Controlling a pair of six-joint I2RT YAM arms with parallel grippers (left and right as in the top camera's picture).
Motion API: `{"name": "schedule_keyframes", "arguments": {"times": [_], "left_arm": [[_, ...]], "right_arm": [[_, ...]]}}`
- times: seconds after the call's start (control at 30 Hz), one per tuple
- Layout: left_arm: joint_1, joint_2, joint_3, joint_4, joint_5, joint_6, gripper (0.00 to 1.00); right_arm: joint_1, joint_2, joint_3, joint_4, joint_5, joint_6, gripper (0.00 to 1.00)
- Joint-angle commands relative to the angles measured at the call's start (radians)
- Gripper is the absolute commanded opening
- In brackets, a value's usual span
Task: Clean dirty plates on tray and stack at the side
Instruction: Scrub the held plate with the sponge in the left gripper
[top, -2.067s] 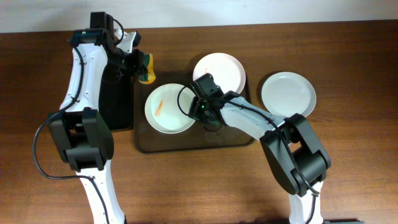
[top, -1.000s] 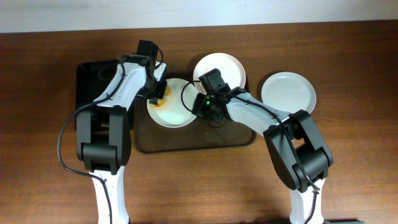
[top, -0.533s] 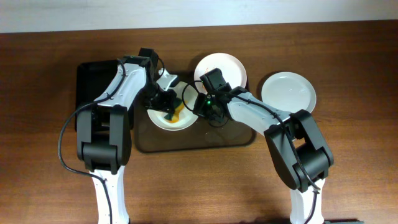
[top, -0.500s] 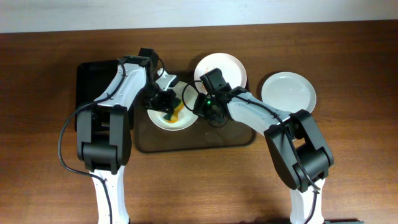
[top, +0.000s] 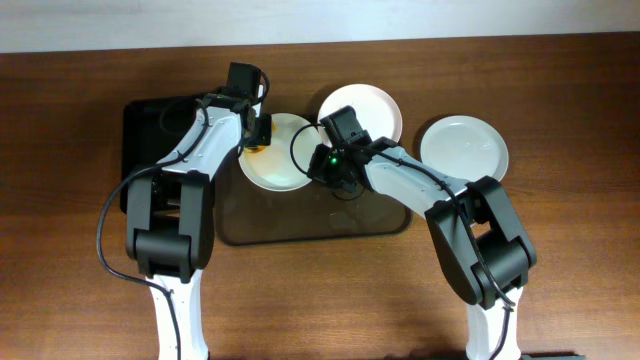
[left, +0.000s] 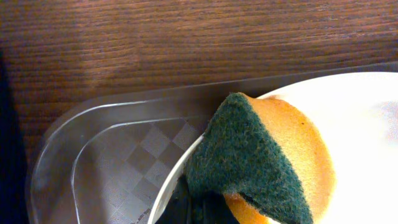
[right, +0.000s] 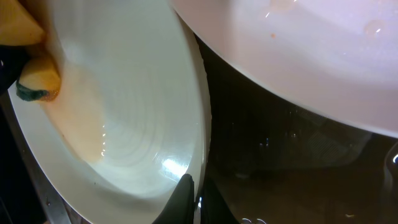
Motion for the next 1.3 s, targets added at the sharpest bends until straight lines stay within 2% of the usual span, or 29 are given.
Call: {"name": "schedule_keyframes", "arguments": {"times": [0.0,0.07,0.17,0.33,0.43,0.53,0.67,0.77,0.83,0.87,0.93,1.0,1.1,1.2,1.27], "left_arm": [[0.003,0.022,-0.027,0.012,0.055,0.069,0.01],[0.001,0.022,-0.026,-0.02,0.128,0.105,0.01],[0.001,0.022,-0.026,-0.185,0.254,0.191,0.01],[-0.001,0.021,-0.026,-0.408,0.29,0.289,0.0],[-0.003,0.022,-0.026,-0.423,0.457,0.417,0.0],[-0.018,0.022,-0.026,-0.394,0.47,0.487,0.0],[-0.027,0.022,-0.026,-0.337,0.473,0.476,0.0],[-0.013,0.022,-0.026,-0.242,0.331,0.27,0.01],[0.008,0.021,-0.026,-0.187,0.143,0.074,0.01],[0.011,0.022,-0.026,-0.178,-0.015,-0.034,0.01],[0.001,0.021,-0.026,-0.218,-0.122,-0.039,0.01],[-0.006,0.022,-0.026,-0.294,-0.142,-0.039,0.01],[-0.014,0.021,-0.026,-0.438,-0.142,-0.031,0.0],[-0.028,0.022,-0.026,-0.538,-0.135,0.031,0.0],[-0.032,0.021,-0.025,-0.589,-0.045,0.1,0.01]], "right_arm": [[0.001,0.014,-0.011,-0.027,-0.012,-0.027,0.04],[0.001,0.014,-0.011,-0.022,-0.051,-0.054,0.04],[0.001,0.014,-0.011,-0.053,-0.167,-0.103,0.04],[-0.001,0.014,-0.011,-0.147,-0.268,-0.156,0.04],[-0.001,0.014,-0.011,-0.159,-0.267,-0.161,0.04],[0.001,0.014,-0.011,-0.159,-0.264,-0.164,0.04],[0.001,0.014,-0.011,-0.158,-0.263,-0.175,0.04],[0.001,0.014,-0.011,-0.158,-0.263,-0.175,0.04],[0.001,0.014,-0.011,-0.158,-0.262,-0.179,0.04],[0.001,0.014,-0.011,-0.158,-0.262,-0.179,0.04],[0.001,0.014,-0.011,-0.158,-0.259,-0.179,0.04],[0.001,0.014,-0.011,-0.157,-0.259,-0.179,0.04],[0.001,0.014,-0.011,-0.158,-0.259,-0.179,0.04],[0.001,0.014,-0.011,-0.158,-0.259,-0.179,0.04],[0.001,0.014,-0.011,-0.158,-0.259,-0.179,0.04]]}}
